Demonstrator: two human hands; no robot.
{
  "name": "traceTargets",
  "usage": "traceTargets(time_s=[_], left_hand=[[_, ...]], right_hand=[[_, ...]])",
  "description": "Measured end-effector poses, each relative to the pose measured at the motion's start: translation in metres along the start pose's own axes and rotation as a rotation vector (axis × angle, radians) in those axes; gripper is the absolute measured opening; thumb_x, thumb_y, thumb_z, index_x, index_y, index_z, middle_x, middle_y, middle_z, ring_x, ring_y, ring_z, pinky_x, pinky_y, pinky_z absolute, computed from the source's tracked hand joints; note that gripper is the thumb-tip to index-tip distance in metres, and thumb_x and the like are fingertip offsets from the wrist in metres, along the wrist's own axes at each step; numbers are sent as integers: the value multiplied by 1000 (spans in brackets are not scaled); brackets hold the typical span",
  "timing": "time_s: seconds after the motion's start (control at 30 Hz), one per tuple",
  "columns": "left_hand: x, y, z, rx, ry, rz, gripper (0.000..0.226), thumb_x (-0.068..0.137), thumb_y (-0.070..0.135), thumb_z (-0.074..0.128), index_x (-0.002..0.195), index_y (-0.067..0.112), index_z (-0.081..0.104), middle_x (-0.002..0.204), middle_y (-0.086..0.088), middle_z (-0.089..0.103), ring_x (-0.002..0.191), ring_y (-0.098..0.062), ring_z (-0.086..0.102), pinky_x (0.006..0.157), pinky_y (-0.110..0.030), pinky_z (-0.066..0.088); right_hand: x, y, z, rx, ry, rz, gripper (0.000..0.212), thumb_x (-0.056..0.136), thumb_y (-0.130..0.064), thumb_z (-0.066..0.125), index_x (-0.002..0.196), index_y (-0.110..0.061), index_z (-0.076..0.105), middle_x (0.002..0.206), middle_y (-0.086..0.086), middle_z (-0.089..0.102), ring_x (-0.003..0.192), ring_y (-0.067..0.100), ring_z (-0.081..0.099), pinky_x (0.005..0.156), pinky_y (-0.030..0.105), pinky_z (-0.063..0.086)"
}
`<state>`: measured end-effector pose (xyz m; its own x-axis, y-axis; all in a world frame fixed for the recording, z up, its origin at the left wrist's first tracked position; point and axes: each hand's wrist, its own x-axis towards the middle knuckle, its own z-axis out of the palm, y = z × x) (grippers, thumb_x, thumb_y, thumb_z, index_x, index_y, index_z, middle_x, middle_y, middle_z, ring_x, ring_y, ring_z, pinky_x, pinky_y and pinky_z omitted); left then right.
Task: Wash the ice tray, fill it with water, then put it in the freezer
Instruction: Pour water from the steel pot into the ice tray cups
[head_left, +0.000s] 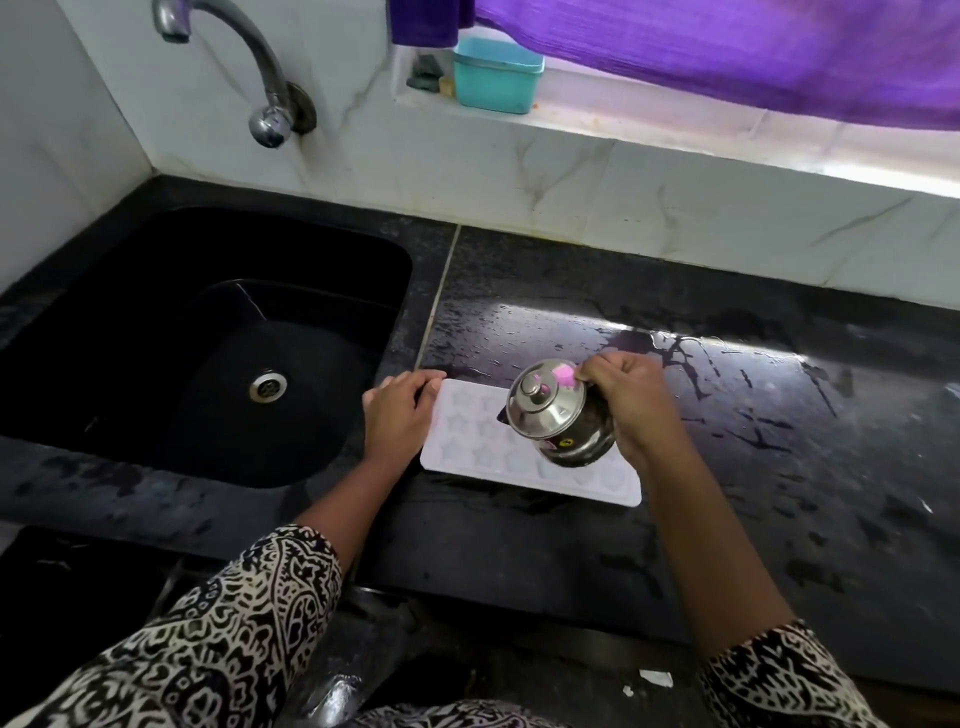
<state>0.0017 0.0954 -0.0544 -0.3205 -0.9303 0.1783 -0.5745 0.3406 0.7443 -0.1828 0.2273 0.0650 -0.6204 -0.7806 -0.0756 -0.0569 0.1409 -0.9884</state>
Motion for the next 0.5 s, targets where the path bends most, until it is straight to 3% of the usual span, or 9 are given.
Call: traceTargets(time_s=[0.27, 0.43, 0.5], left_hand=[[-26, -11, -12, 46, -134, 94, 53, 88, 50, 33, 126, 27, 60, 109, 3, 66, 108, -21, 52, 93, -36, 31], [-39, -14, -18, 107, -218, 141, 68, 86, 53, 19, 137, 23, 50, 127, 0, 60, 124, -20, 47, 102, -36, 28], [-41, -16, -20, 136, -253, 169, 69, 87, 52, 15, 140, 21, 46, 132, -1, 58, 128, -20, 45, 106, -34, 26]], right_hand=[[3, 2, 25, -75, -43, -54, 33, 78, 0, 60, 50, -6, 45, 40, -4, 32, 43, 11, 30, 46, 17, 33], [1, 2, 35, -128, -46, -76, 28, 79, -1, 61, 59, 14, 48, 47, 4, 32, 47, 17, 30, 48, 20, 32], [0, 1, 39, -137, -42, -72, 29, 78, 0, 61, 57, 12, 45, 47, 3, 31, 47, 16, 28, 48, 21, 30]])
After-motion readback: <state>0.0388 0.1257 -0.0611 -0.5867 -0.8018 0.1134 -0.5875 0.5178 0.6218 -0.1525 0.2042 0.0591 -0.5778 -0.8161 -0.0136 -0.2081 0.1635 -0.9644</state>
